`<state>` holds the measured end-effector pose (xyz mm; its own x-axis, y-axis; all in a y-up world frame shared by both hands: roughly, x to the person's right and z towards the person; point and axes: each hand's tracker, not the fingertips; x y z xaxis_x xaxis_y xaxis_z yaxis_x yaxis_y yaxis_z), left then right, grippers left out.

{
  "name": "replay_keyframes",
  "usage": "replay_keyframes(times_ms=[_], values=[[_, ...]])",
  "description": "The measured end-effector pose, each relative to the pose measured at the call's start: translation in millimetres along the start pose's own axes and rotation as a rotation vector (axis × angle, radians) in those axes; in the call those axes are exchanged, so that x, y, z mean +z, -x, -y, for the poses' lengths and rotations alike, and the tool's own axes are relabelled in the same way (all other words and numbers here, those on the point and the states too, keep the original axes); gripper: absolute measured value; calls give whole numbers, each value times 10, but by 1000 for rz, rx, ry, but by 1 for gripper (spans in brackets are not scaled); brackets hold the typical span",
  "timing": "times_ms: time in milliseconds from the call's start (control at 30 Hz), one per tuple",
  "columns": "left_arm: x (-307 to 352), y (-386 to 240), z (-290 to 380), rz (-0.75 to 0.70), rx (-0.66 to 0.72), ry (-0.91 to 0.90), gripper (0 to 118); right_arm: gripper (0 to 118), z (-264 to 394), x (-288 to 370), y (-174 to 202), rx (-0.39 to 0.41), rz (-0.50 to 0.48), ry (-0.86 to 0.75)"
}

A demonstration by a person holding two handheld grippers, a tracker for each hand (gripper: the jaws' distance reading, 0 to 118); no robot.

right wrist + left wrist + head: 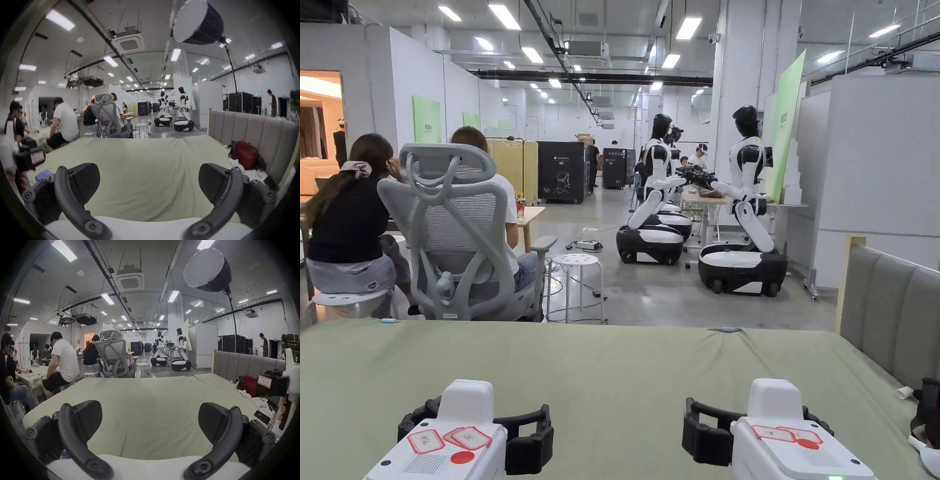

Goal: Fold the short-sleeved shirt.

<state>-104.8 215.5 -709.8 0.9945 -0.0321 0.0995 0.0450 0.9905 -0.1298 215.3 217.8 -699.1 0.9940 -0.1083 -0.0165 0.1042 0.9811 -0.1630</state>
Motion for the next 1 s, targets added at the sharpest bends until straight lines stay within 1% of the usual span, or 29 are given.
replay_keyframes(times_ms=[100,267,400,500,633,667,833,1000], values=[[-4,0,18,0,-1,3,118,118,-72,11,-14,-61,50,31],[-7,4,28,3,6,8,118,118,-123,10,52,-47,184,49],[-14,9,27,6,10,8,118,118,-129,16,111,-30,186,56],[-23,18,29,7,16,12,118,118,-129,53,169,-29,207,56],[-35,31,39,1,20,14,118,118,-96,113,225,40,214,-34],[-33,31,40,-2,20,15,118,118,-100,112,232,54,212,-29],[-14,30,34,-11,21,1,118,118,-111,103,236,56,220,-22],[7,20,30,-15,17,-7,118,118,-120,107,232,58,201,-21]])
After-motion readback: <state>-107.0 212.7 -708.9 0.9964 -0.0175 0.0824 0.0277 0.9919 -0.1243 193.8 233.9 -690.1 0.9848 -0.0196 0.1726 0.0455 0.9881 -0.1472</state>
